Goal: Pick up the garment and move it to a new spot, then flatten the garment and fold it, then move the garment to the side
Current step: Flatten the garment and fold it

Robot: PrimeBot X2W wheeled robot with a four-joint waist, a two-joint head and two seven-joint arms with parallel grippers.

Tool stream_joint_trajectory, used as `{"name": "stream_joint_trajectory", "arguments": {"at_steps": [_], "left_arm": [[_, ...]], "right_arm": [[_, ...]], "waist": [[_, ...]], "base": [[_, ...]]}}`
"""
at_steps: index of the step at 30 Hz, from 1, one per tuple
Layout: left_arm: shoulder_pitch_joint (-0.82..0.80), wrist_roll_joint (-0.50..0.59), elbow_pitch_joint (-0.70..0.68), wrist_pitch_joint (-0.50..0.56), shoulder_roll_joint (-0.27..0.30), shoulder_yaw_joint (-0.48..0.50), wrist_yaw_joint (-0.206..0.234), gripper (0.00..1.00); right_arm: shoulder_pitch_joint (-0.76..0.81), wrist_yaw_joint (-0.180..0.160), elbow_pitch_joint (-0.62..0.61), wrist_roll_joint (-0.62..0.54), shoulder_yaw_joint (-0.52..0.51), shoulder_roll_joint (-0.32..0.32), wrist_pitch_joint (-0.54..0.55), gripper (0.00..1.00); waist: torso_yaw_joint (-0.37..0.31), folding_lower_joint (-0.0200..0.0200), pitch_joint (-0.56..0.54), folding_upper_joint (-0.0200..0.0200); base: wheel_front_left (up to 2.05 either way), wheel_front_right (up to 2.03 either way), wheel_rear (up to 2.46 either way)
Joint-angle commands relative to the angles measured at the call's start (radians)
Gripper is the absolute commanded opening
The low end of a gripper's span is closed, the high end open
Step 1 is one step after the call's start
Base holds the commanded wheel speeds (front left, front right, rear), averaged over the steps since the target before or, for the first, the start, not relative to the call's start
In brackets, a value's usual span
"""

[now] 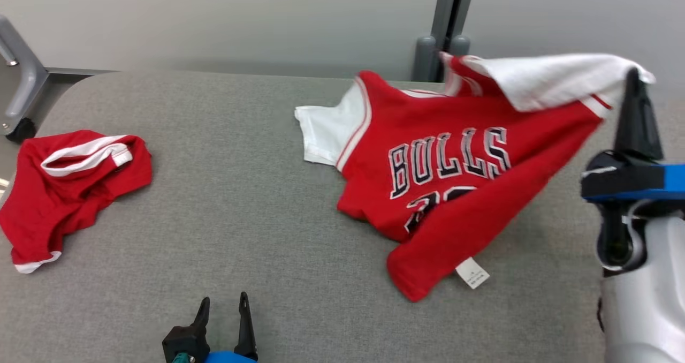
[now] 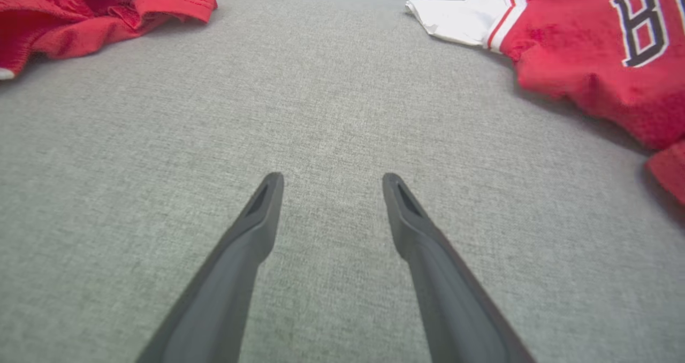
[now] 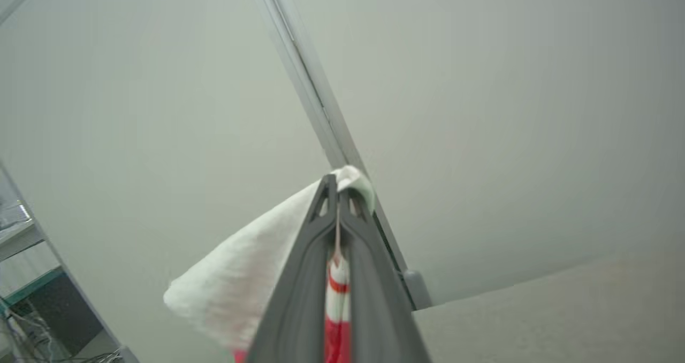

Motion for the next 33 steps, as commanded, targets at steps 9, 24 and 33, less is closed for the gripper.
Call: {"name": "stream_joint_trajectory", "arguments": {"at_steps": [9, 24, 33], "left_arm": [[-0.054, 0.007, -0.001, -0.003, 0.000, -0.025, 0.003, 1.00], [-0.214, -0.049, 0.009, -0.003, 0.001, -0.186, -0.135, 1.00], [-0.398, -0.149, 0.175, -0.003, 0.000, -0.360, -0.215, 1.00]], "right_arm": [[0.068, 0.000, 0.184, -0.267, -0.418, -0.050, -0.001, 0.00], [0.157, 0.000, 0.104, -0.258, -0.062, -0.007, -0.001, 1.00], [0.172, 0.000, 0.073, -0.207, 0.087, -0.004, -0.001, 1.00]], "waist": [[-0.073, -0.0001, 0.045, -0.0001], [-0.209, -0.0001, 0.115, -0.0001], [-0.295, -0.0001, 0.162, -0.0001]], "base": [[0.00, 0.00, 0.00], [0.00, 0.00, 0.00], [0.00, 0.00, 0.00]]}}
